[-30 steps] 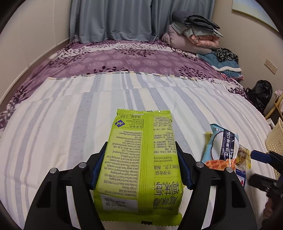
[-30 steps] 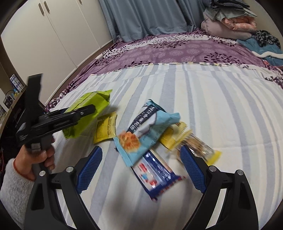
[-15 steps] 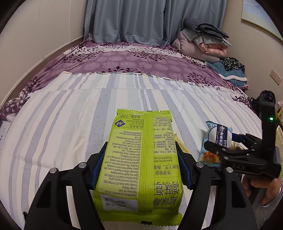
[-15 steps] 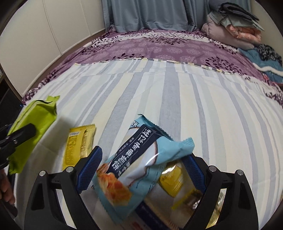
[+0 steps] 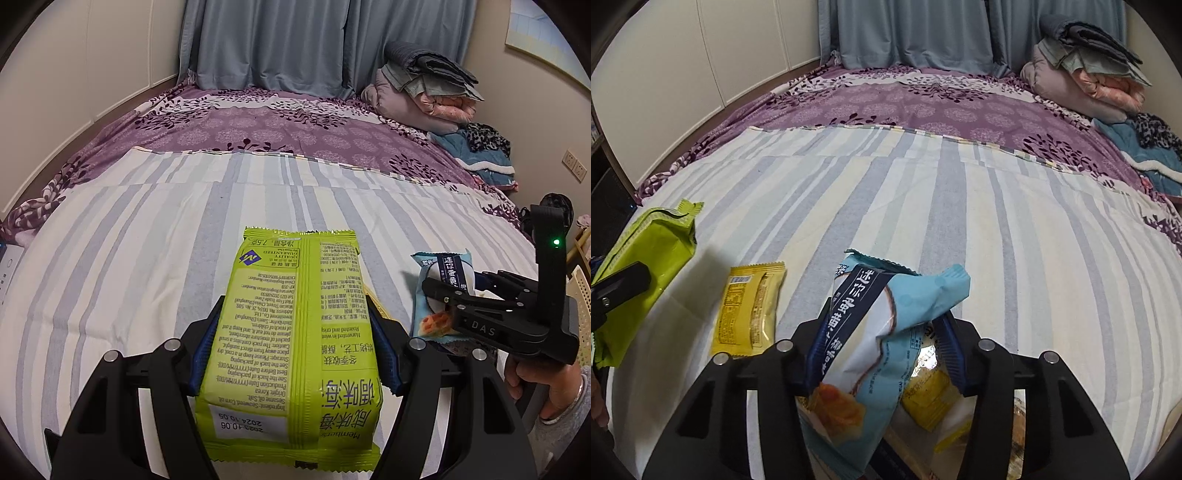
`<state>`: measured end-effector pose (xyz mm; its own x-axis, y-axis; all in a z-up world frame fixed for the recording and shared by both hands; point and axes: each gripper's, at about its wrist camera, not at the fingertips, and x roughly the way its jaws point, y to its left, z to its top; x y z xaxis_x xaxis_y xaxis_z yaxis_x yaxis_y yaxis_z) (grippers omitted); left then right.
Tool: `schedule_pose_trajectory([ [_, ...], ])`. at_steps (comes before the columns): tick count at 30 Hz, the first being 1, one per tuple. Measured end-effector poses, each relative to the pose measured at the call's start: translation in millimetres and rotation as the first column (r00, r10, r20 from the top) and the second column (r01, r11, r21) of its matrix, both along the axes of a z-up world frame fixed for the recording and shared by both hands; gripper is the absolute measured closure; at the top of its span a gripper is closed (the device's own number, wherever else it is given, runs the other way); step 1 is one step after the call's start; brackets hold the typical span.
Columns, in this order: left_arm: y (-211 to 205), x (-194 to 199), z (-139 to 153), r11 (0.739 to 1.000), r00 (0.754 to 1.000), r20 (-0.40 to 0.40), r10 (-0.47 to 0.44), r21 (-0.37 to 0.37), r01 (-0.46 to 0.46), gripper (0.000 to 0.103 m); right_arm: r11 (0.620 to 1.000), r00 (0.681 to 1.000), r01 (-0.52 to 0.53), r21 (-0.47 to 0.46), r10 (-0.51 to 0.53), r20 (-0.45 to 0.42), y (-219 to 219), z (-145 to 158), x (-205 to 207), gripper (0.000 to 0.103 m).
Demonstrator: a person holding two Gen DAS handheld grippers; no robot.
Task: Organize snacks
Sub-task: 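Grasp the light-blue pastry bag with the right tool while left tool holds green-yellow pack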
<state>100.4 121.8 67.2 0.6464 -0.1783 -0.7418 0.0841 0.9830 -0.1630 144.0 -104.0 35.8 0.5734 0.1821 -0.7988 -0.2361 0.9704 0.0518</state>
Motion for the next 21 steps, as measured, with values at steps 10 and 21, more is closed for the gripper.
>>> schedule_pose_trajectory([
  [10, -8, -8, 18, 1.0, 0.999, 0.032, -0.015, 0.003, 0.015, 0.032, 0.996, 0.997, 0.023, 0.085, -0.03, 0.075, -27, 43, -24, 0.052],
  [21, -24, -22, 44, 0.999, 0.996, 0.079, -0.044, 0.007, 0.044, 0.032, 0.972, 0.981, 0.118, 0.202, -0.145, 0.128, -92, 87, -56, 0.057],
])
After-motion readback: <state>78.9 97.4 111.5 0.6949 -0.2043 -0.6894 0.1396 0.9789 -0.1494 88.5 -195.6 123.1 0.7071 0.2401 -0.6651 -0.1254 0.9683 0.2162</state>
